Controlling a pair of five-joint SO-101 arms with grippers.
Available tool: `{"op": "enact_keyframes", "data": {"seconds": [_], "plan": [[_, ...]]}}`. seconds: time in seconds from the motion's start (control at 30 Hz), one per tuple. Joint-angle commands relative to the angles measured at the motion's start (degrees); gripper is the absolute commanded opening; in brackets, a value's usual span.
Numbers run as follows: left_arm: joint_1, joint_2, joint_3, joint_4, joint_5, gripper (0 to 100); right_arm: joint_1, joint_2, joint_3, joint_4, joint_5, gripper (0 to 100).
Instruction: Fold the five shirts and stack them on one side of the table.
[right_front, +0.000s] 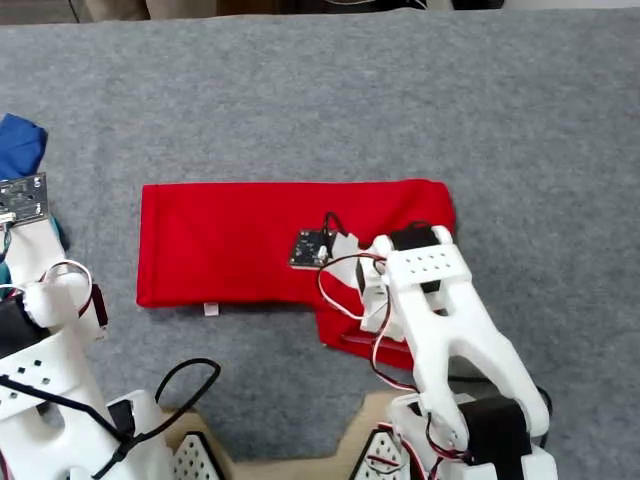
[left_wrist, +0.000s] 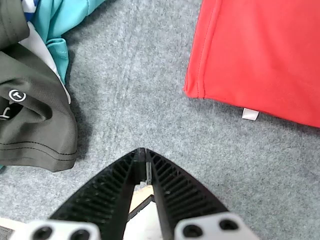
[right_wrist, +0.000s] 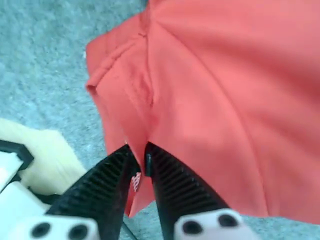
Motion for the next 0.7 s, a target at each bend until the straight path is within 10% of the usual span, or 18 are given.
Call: {"op": "enact_keyframes", "data": {"seconds": [0.0, 0.67], "plan": [[-0.7, -0.75, 0.0, 0.62, 0.09, 2, 0.66, -0.04, -1.8, 1.32, 0.35, 2.7], [-0.62, -0.75, 3.08, 0.62, 0.0, 2, -12.26, -17.98, 10.86, 6.24, -1.23, 7.8]]}}
